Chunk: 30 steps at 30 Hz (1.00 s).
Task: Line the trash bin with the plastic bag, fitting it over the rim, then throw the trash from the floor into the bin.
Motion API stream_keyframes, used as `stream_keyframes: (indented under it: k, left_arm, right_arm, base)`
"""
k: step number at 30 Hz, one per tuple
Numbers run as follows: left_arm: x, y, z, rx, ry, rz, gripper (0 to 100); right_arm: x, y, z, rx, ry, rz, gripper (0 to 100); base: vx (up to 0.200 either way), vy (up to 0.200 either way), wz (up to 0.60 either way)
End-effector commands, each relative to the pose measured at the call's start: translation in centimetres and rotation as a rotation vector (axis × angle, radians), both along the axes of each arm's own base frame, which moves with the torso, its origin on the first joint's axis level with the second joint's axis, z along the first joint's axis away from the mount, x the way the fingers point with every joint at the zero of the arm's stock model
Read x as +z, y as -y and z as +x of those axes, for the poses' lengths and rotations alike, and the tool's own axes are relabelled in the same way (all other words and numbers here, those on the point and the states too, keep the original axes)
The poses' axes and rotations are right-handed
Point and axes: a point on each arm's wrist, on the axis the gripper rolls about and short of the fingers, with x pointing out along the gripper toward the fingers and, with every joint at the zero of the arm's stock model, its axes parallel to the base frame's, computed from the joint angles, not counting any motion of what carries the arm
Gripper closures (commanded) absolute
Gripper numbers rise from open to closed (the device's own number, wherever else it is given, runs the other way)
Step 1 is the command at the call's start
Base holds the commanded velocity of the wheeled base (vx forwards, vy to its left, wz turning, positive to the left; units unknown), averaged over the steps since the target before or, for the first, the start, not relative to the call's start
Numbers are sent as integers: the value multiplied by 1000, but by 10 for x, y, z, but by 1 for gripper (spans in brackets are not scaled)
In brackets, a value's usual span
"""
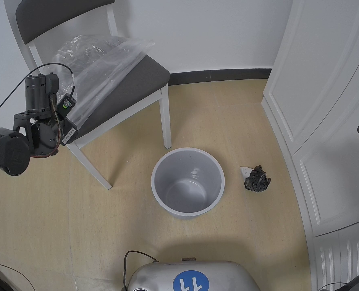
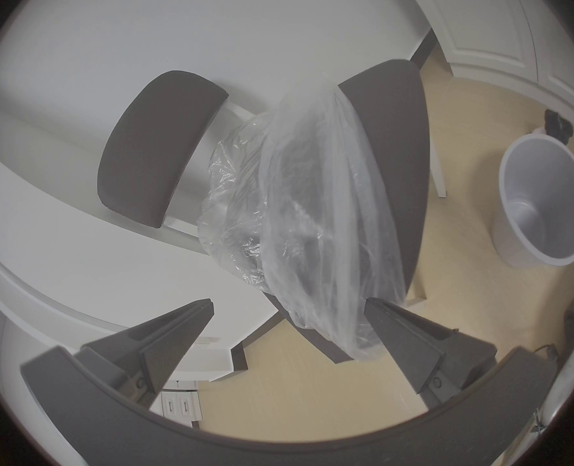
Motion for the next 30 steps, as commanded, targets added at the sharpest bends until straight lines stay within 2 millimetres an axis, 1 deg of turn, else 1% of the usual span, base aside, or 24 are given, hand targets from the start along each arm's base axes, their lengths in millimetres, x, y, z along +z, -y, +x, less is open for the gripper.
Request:
stream_keyframes:
  k: [1,4,11,15,27,28,30]
  left_arm:
    - [-14,-4,14,25,-20,22,0]
    - [-17,-6,22,35,-2,26,0]
    - [-11,-17,33,59,96,98,0]
    - [-8,-19,33,63,140,134,0]
    - [-7,-20,30,63,149,140,0]
    - [-7,-20,30,62,147,142,100]
    - [-9,-20,28,59,140,146,100]
  right_arm:
    - [0,1,2,-6,-4,0,0]
    - [0,2,2,-14,-7,0,0]
    - [-2,4,8,-28,-27,2,0]
    - [-2,6,9,-38,-30,2,0]
    - [-2,6,9,-40,-28,2,0]
    - [-2,6,9,-40,-28,2,0]
    - [-2,6,9,-40,-28,2,0]
  base:
    - [0,0,0]
    - [0,0,0]
    - [0,0,0]
    - [0,0,0]
    - [0,0,0]
    - [0,0,0]
    - [0,0,0]
